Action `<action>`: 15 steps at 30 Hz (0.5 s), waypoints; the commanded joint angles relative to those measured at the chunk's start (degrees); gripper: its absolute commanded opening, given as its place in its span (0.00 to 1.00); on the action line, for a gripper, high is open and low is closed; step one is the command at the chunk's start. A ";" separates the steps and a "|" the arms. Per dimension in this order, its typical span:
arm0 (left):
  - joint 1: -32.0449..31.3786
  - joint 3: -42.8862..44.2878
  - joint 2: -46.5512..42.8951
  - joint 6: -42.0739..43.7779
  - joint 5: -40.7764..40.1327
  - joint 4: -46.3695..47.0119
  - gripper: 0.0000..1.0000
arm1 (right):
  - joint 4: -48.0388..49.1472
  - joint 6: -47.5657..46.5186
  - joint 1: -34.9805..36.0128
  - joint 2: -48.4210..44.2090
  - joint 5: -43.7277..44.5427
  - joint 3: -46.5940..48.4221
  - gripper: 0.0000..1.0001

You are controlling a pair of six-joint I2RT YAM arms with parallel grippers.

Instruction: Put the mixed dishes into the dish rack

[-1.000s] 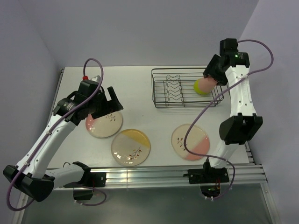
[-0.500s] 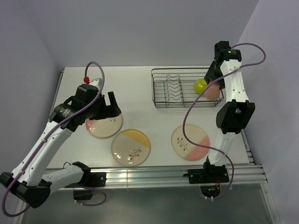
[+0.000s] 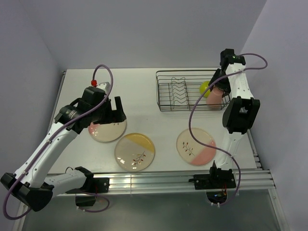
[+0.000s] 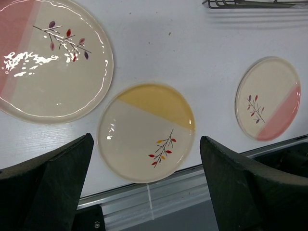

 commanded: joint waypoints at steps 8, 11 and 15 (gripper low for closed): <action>-0.24 3.53 3.97 -0.24 -1.41 -4.10 0.99 | 4.31 -0.22 -2.26 4.46 -5.65 -1.08 0.00; -0.24 3.10 4.50 -1.12 -0.53 -3.93 0.99 | 5.02 -0.66 -2.61 5.33 -5.91 -1.43 0.00; -0.15 2.13 4.85 -2.71 0.09 -4.10 0.99 | 6.07 -1.10 -3.32 5.78 -4.86 -1.52 0.00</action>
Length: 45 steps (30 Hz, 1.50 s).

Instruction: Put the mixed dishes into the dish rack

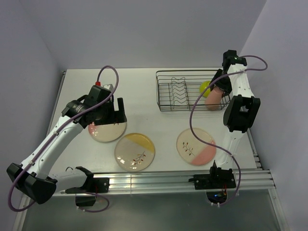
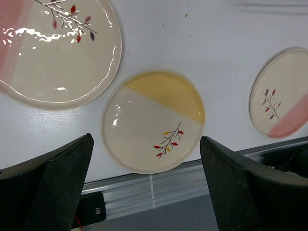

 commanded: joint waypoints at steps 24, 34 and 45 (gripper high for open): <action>-0.13 -5.38 -1.80 -9.67 2.76 -1.22 0.99 | 8.58 -1.94 4.07 -2.26 4.28 -13.78 0.65; -0.21 -10.56 -2.50 -13.63 2.59 -3.42 0.99 | 11.93 -1.68 5.22 -12.62 3.66 -24.78 0.98; 0.40 -10.04 -1.10 -14.43 1.19 -1.75 0.99 | 12.29 -1.77 5.22 -19.49 2.00 -28.48 0.99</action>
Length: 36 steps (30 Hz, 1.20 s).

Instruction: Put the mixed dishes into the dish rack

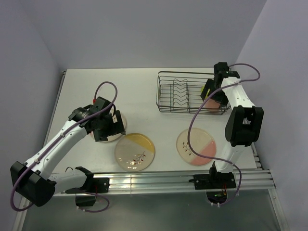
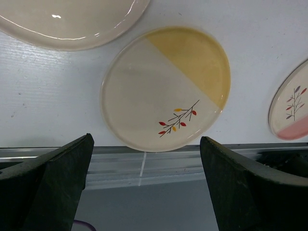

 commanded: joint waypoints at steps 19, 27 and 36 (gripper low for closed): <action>4.93 4.33 9.86 1.12 -8.58 2.26 0.99 | -8.37 3.34 11.79 -16.71 -9.07 1.74 0.95; 4.75 6.88 19.45 2.62 -15.61 3.22 0.99 | -7.31 2.64 15.92 -29.54 -17.17 -5.46 0.92; -2.45 2.51 21.49 2.19 -1.13 11.29 0.96 | -5.29 0.00 17.07 -44.83 -24.11 -23.03 0.90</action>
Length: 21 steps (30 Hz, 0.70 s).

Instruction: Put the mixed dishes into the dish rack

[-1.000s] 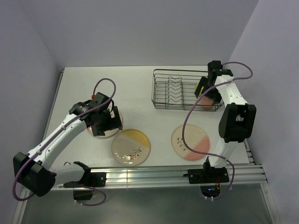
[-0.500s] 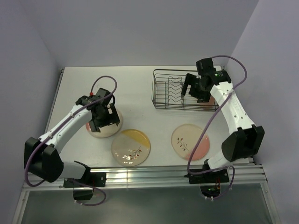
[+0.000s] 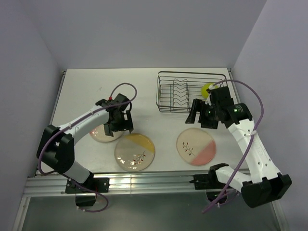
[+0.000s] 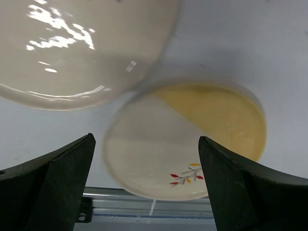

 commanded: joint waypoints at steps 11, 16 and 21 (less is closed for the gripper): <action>-9.54 -9.23 -8.60 -4.81 5.70 3.81 0.89 | 3.94 0.77 0.81 -12.40 -8.86 -15.16 0.89; -18.50 -1.15 -1.40 -5.25 2.45 3.46 0.86 | 5.27 1.75 0.72 -11.17 -9.48 -15.18 0.89; -27.72 7.99 10.71 -5.52 -3.52 0.12 0.87 | 3.60 1.40 0.72 -10.90 -7.02 -12.19 0.89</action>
